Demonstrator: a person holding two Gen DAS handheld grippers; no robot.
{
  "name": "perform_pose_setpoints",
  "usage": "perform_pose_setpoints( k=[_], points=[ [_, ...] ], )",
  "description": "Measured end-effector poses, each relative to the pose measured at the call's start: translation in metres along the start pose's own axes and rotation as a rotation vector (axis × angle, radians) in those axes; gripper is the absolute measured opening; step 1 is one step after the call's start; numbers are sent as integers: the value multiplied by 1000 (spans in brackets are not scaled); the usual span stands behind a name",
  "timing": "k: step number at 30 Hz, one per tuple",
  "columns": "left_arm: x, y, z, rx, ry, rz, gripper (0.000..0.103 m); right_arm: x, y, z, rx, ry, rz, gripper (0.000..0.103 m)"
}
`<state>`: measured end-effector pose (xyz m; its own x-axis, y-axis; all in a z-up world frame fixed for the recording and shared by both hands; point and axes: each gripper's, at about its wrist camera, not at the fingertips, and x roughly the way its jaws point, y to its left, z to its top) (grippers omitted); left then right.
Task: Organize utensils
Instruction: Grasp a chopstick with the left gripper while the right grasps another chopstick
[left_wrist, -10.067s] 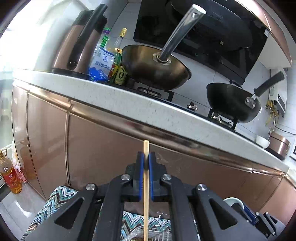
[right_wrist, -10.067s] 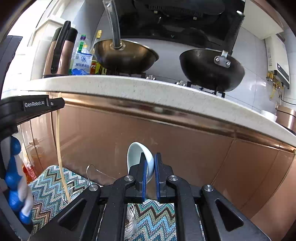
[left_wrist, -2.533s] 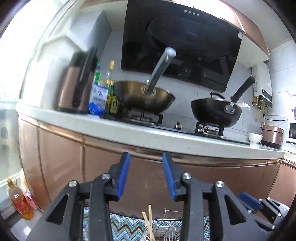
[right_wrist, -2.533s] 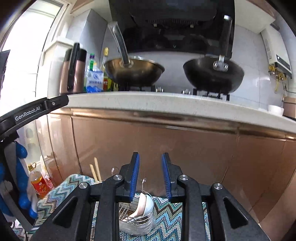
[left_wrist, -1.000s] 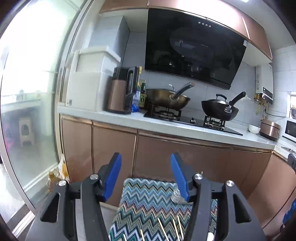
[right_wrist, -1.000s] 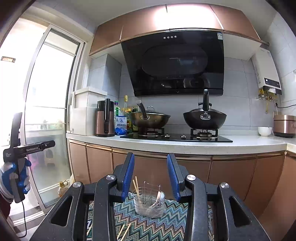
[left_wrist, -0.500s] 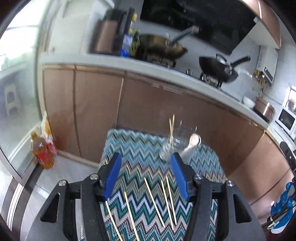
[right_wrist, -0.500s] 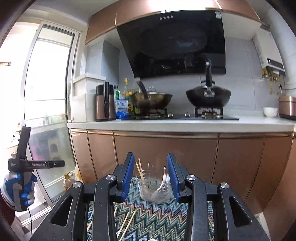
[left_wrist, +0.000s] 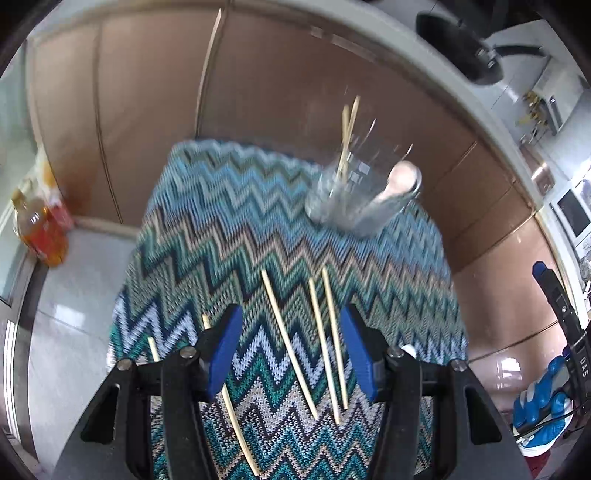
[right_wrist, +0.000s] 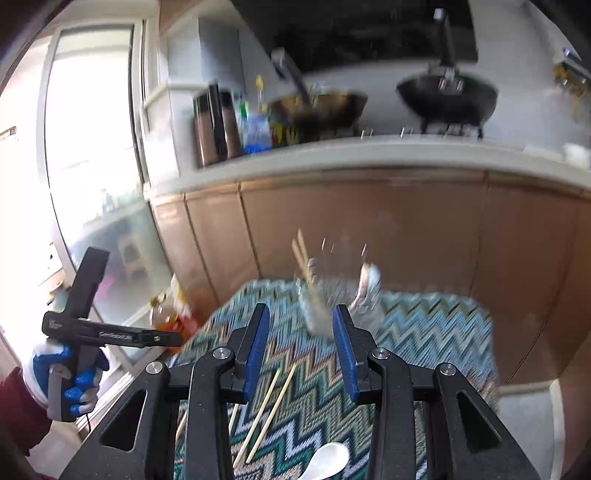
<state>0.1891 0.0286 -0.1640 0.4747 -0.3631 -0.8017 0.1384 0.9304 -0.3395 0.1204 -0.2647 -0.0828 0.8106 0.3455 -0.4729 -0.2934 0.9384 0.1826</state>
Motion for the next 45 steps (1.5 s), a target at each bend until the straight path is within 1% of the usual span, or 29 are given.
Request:
perform_pose_setpoints(
  k=[4,10,11,15,17,20,25,27,29,31,35,38,42,45],
  points=[
    [40,3,2,-12,101,-18,50,39,-3,-14,15,102,38,34],
    [91,10,13,-60,213,-23,39,90,-4,-30,23,239,85,32],
    [99,11,15,-67,229,-28,36,102,-4,-33,27,277,97,32],
    [123,12,25,-65,276,-11,30,136,-8,-41,53,384,135,30],
    [132,11,28,-59,293,0,24,154,-9,-46,63,433,139,29],
    [146,9,31,-48,320,15,18,173,-11,-50,76,481,142,28],
    [162,8,33,-38,352,36,17,197,-6,-55,73,539,156,28],
    [169,9,32,-40,363,40,14,208,-1,-56,59,571,156,28],
    [177,12,30,-50,376,38,8,220,1,-57,49,601,152,28],
    [178,14,31,-61,371,23,8,232,3,-60,49,630,146,27],
    [177,22,32,-70,368,-4,7,255,1,-65,66,684,123,21],
    [175,28,33,-72,366,-16,6,268,-1,-71,74,718,105,20],
    [172,35,36,-74,363,-26,6,287,6,-80,54,772,66,19],
    [169,45,35,-79,358,-30,6,295,10,-82,43,775,35,15]
  ],
)
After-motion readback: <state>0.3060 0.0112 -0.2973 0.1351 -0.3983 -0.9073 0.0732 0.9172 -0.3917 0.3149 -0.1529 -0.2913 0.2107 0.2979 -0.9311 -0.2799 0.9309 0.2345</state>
